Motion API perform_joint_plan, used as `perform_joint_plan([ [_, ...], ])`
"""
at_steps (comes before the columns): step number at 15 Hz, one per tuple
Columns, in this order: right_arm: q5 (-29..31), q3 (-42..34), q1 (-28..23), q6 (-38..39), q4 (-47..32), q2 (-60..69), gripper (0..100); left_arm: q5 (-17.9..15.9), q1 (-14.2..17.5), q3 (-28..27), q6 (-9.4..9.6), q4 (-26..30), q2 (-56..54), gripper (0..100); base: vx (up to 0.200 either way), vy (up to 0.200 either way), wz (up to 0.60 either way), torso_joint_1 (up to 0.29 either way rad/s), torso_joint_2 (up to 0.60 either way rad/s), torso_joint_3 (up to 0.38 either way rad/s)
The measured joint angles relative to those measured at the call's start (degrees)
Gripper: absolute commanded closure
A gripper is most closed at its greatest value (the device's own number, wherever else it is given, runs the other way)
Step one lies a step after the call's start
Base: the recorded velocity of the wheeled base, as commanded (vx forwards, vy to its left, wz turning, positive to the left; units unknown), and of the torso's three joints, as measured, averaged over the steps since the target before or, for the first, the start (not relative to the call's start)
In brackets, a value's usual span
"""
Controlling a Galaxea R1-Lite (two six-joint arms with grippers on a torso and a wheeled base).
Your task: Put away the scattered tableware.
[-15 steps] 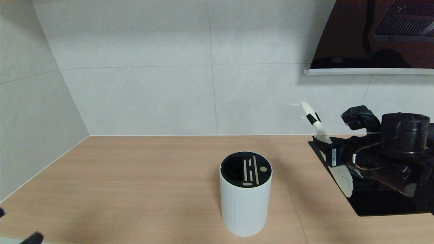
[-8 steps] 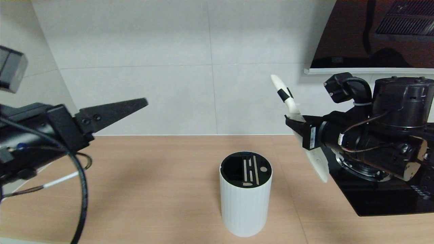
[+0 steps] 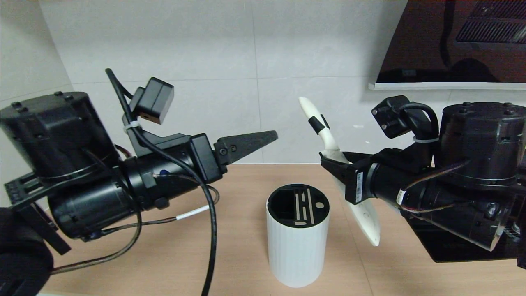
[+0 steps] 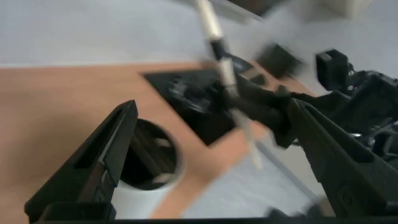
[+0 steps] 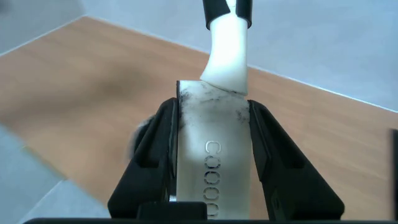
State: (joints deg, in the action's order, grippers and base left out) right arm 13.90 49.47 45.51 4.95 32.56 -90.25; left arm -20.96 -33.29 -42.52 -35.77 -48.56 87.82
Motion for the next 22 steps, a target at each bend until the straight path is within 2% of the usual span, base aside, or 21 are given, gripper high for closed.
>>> perform_joint_plan([
  [1,0.0,-0.1,0.8,0.8,0.0,0.0,100,0.1,-1.7,0.2,-2.77,-3.0,1.5,0,0.0,0.0,0.0,0.0,0.0,0.0],
  [2,0.0,-0.1,1.8,1.6,0.0,-0.1,100,0.1,-2.8,0.6,-6.79,-6.3,2.7,0,0.0,0.0,0.0,0.0,0.0,0.0],
  [3,0.0,-0.2,2.6,1.9,0.0,-0.2,100,0.0,-3.4,0.9,-9.07,-8.9,3.4,0,0.0,0.0,0.0,0.0,0.0,0.0],
  [4,-0.1,-0.2,3.1,2.4,0.1,-0.4,100,0.0,-3.7,1.2,-9.56,-9.8,4.0,0,0.0,0.0,0.0,0.0,0.0,0.0],
  [10,-0.4,0.2,6.7,6.5,0.2,-0.9,100,2.4,-4.1,0.8,-9.5,-10.5,7.2,0,0.0,0.0,0.0,0.0,0.0,0.0],
  [12,-0.7,0.5,7.5,8.0,0.2,-0.9,100,3.0,-4.2,0.7,-9.5,-12.9,7.9,0,0.0,0.0,0.0,0.0,0.0,0.0],
  [15,-0.8,0.6,8.5,8.3,0.2,-0.9,100,5.4,-4.1,0.5,-9.47,-15.3,9.3,0,0.0,0.0,0.0,0.0,0.0,0.0],
  [22,-1.2,0.1,12.1,10.4,0.2,-1.0,100,5.7,-4.1,0.0,-9.5,-15.3,10.2,0,0.0,0.0,0.0,0.0,0.0,0.0],
])
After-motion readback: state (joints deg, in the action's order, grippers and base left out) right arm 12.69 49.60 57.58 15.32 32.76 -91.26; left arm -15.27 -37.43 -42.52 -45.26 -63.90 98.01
